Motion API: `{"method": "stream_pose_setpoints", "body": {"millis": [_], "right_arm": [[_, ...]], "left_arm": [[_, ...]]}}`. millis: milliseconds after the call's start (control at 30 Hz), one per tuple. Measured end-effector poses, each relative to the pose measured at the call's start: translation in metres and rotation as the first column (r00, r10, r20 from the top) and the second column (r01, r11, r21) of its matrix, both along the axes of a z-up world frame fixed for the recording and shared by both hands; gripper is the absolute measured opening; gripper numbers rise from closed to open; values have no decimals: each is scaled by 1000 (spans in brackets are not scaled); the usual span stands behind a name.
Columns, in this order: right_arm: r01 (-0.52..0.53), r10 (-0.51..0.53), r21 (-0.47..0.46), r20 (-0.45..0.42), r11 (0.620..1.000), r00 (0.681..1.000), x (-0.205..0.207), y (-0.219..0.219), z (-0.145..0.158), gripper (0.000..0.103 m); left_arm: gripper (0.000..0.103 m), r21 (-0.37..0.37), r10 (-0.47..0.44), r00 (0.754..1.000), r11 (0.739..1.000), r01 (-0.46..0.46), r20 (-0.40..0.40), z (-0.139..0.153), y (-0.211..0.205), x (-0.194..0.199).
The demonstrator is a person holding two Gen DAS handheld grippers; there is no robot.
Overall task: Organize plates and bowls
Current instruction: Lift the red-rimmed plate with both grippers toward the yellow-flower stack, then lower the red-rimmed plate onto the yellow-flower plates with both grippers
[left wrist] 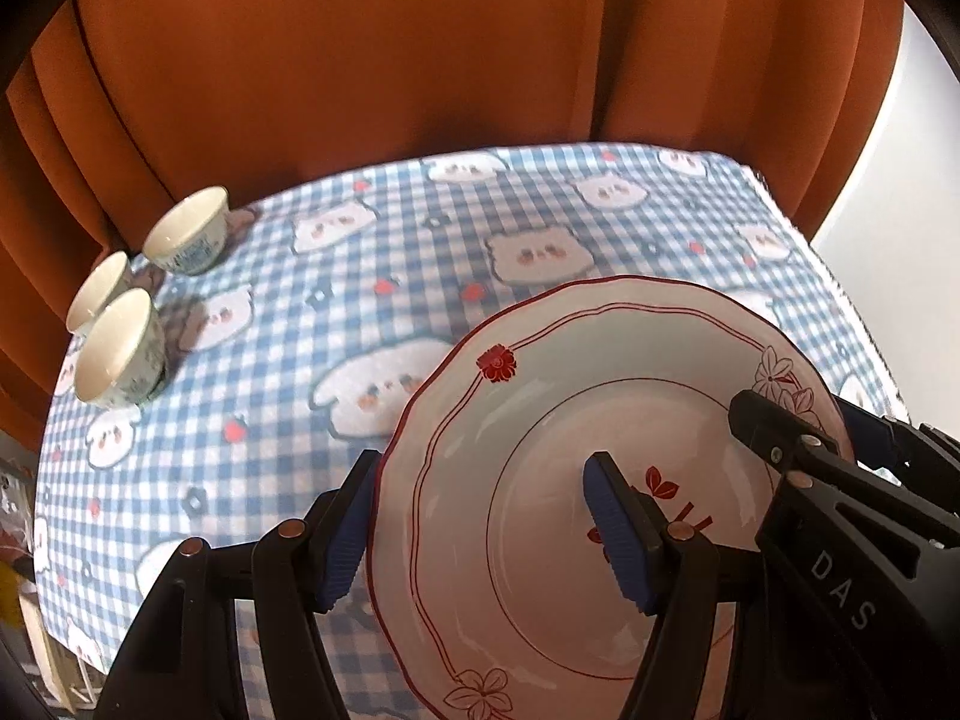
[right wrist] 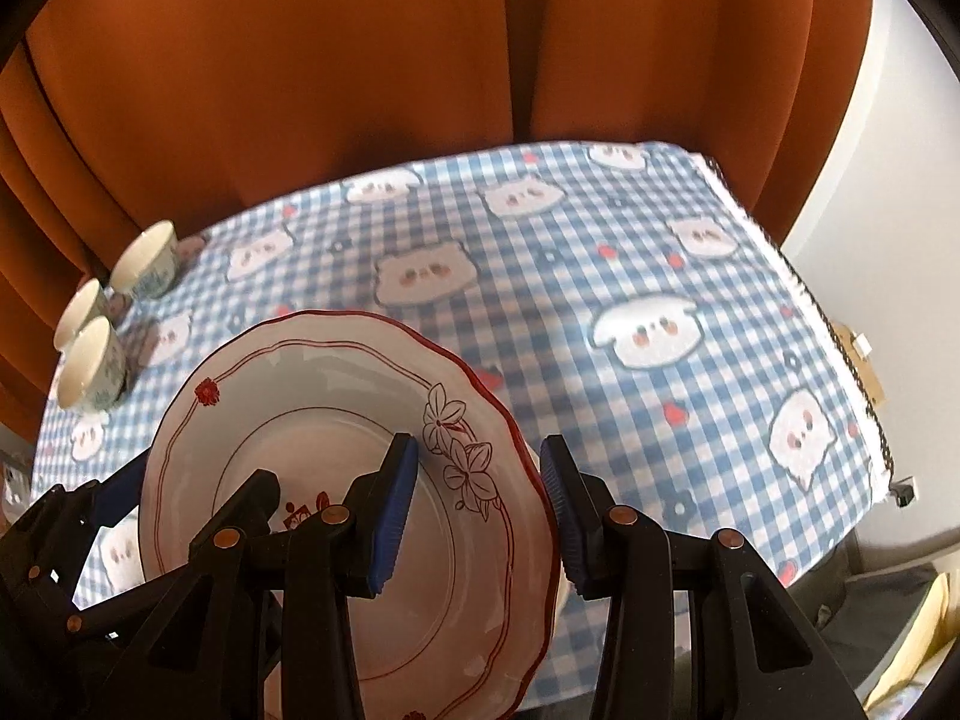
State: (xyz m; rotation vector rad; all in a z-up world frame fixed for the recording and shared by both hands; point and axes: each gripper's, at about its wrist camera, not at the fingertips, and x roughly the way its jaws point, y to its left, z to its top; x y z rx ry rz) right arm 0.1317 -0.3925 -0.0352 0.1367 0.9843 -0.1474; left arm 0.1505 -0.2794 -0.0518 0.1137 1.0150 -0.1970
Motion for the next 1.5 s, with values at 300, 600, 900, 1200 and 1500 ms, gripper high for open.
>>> {"method": "stream_pose_setpoints", "body": {"millis": [300, 600, 900, 1200, 1500], "right_arm": [[-37, 37, -8, -82, 999, 996, 1, -15, -40, 46], [-96, 94, -11, -120, 995, 988, 13, -20, -62, 46], [-138, 136, -5, -147, 990, 980, 24, -23, -76, 46], [-146, 147, 24, -145, 989, 978, 24, -28, -82, 46], [-165, 175, 79, -140, 983, 975, 11, -37, -73, 39]], "left_arm": [[69, -5, 42, 996, 999, -43, -82, -35, -13, -2], [69, 2, 97, 988, 995, -98, -120, -55, -15, 1], [68, 34, 117, 987, 993, -114, -112, -62, -22, 4], [68, 38, 128, 986, 991, -125, -102, -64, -23, 2], [69, 19, 133, 984, 991, -132, -118, -66, -22, -1]]}}
